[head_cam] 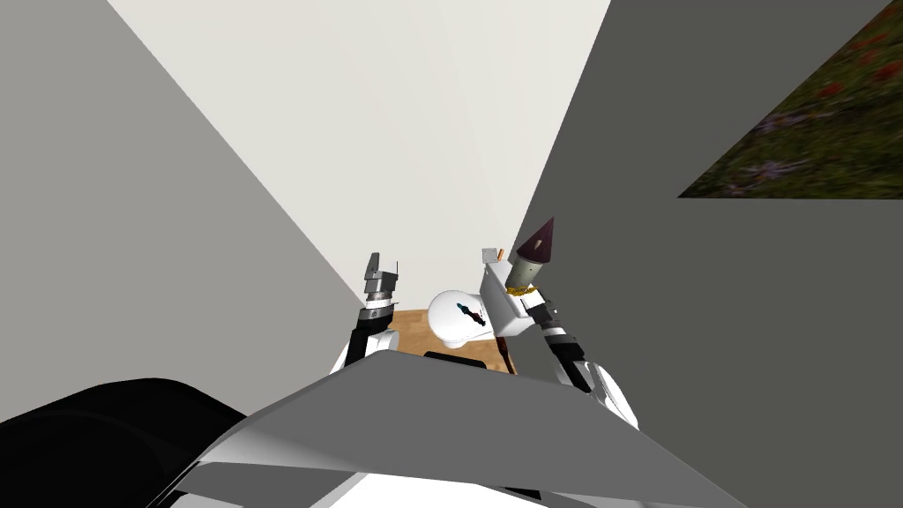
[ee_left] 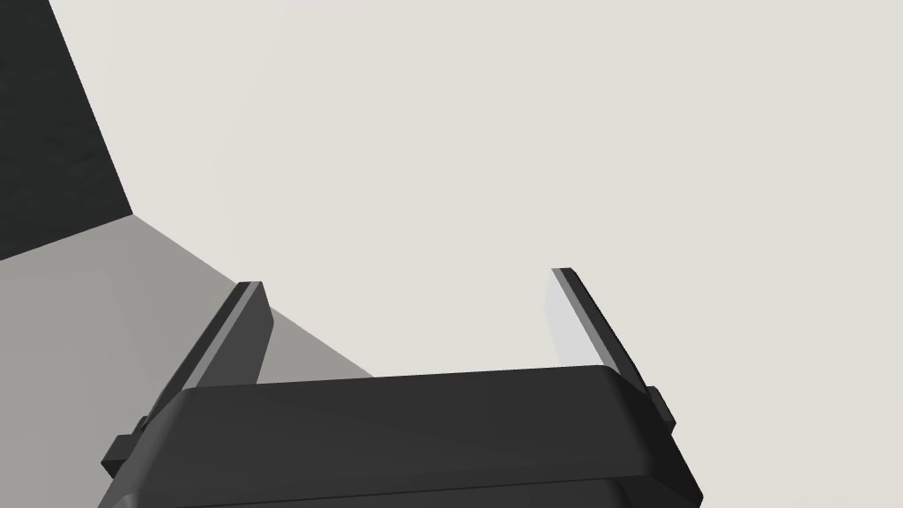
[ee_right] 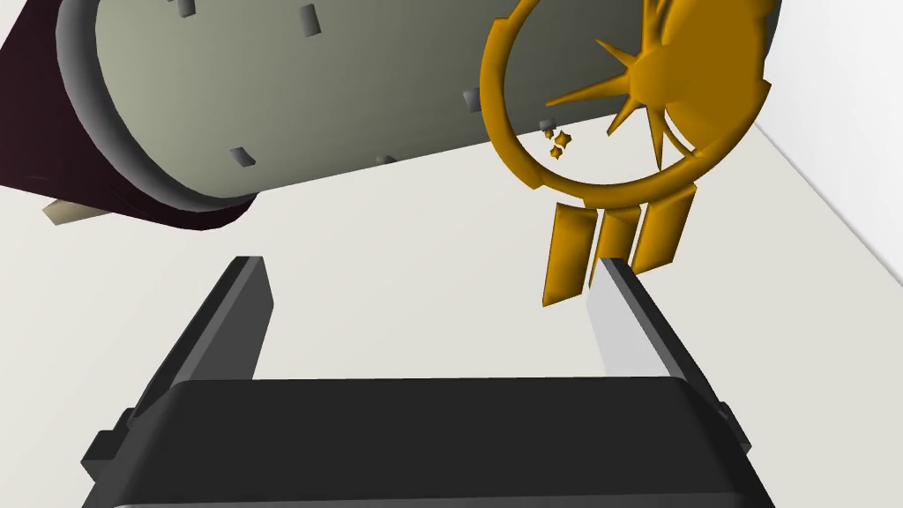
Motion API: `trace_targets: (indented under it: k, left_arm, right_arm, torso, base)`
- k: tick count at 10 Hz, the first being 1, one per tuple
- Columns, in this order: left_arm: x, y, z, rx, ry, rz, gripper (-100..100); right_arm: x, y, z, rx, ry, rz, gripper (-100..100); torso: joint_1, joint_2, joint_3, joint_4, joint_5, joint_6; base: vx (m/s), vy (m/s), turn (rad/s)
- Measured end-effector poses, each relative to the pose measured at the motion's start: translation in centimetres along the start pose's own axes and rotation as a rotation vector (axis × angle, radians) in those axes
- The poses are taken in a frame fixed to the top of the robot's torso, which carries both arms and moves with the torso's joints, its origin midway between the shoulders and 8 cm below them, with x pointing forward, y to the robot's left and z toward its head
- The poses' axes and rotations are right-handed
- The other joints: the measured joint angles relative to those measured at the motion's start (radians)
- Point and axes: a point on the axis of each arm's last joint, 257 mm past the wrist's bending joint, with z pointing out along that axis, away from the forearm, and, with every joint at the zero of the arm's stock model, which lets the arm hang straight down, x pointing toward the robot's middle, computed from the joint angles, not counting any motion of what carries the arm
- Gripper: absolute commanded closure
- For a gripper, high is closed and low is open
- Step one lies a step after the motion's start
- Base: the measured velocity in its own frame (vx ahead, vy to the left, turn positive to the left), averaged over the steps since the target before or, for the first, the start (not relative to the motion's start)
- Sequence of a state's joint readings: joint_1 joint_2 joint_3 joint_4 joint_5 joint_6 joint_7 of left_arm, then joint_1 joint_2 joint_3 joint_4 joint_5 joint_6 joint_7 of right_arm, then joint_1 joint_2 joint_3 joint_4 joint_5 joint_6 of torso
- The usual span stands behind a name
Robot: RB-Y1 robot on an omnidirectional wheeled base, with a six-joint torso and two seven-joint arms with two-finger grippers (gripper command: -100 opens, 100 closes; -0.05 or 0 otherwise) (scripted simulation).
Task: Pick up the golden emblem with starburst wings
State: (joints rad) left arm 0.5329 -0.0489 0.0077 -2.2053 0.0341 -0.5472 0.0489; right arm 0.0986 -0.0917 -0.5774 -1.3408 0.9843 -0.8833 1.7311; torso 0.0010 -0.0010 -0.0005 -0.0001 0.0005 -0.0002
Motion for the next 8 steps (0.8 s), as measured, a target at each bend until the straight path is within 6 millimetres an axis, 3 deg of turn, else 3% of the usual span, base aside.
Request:
trace_targets:
  k: [8]
  left_arm:
    - [0.0, 0.0, 0.0, 0.0, 0.0, 0.0, 0]
  right_arm:
    - [0.6, 4.9, 0.0, -0.102, 0.001, -0.186, -100]
  torso:
    - [0.0, -0.002, -0.001, 0.0, 0.0, 0.0]
  base:
    - [0.033, 0.019, 0.009]
